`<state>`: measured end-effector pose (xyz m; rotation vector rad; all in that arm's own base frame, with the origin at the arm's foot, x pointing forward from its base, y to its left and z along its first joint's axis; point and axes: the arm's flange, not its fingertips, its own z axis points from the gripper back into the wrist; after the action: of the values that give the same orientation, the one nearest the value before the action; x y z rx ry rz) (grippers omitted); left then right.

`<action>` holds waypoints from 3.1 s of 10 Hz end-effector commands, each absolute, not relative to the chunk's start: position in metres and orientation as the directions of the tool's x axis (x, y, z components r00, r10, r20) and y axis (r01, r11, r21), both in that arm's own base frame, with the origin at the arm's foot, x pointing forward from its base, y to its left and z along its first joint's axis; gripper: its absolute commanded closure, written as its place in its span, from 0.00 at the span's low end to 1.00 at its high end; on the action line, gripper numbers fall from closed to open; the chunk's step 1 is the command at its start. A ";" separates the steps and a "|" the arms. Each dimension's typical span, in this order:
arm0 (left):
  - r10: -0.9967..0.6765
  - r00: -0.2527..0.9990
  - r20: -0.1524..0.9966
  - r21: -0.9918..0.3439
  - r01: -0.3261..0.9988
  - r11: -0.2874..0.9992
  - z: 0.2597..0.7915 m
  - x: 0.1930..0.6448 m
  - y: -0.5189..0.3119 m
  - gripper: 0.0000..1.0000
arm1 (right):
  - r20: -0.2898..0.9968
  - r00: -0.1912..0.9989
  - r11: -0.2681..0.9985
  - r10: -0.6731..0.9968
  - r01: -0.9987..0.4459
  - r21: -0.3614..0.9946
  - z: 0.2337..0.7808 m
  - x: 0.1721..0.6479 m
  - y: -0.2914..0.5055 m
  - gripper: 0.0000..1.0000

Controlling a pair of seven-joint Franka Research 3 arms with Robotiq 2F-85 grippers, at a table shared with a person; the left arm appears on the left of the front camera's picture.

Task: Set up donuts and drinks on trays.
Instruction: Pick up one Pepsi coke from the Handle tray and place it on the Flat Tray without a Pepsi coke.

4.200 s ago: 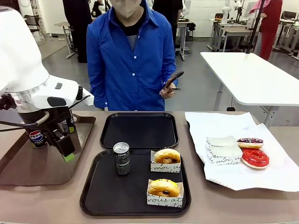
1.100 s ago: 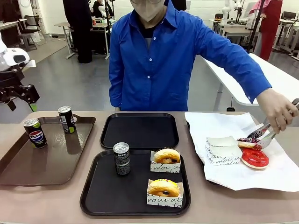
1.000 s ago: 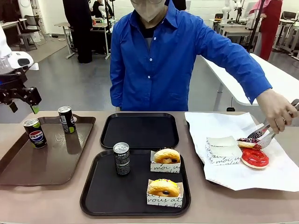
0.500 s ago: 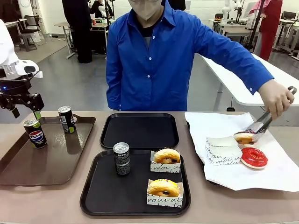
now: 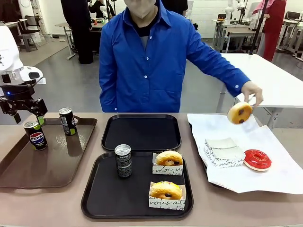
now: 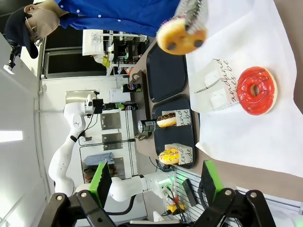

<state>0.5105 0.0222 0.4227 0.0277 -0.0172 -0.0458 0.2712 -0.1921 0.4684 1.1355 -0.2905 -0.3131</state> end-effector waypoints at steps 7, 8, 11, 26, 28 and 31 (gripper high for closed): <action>-0.026 0.998 -0.060 0.071 0.030 0.997 0.398 0.521 0.027 0.08 | 0.071 0.918 0.376 -0.391 0.088 0.922 0.469 0.272 -0.192 0.00; -0.026 0.998 -0.064 0.070 0.030 0.997 0.394 0.520 0.029 0.08 | 0.071 0.918 0.376 -0.391 0.088 0.922 0.469 0.272 -0.192 0.00; -0.081 0.997 0.010 -0.021 0.081 0.996 0.398 0.520 0.032 0.58 | 0.071 0.918 0.376 -0.391 0.088 0.922 0.469 0.272 -0.192 0.00; -0.112 0.992 -0.064 0.002 0.113 0.994 0.400 0.517 0.030 0.55 | 0.071 0.918 0.376 -0.391 0.088 0.922 0.469 0.272 -0.192 0.00; -0.140 0.987 -0.078 -0.009 0.140 0.990 0.404 0.514 0.029 0.55 | 0.071 0.918 0.376 -0.391 0.088 0.922 0.469 0.272 -0.192 0.00; -0.306 0.943 -0.128 -0.014 0.307 0.952 0.450 0.491 0.015 0.55 | 0.071 0.918 0.376 -0.391 0.088 0.922 0.469 0.272 -0.192 0.00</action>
<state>0.5004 0.0182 0.4216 -0.0145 0.1078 -0.2214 0.2713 -0.1921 0.4684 1.1354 -0.2904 -0.3131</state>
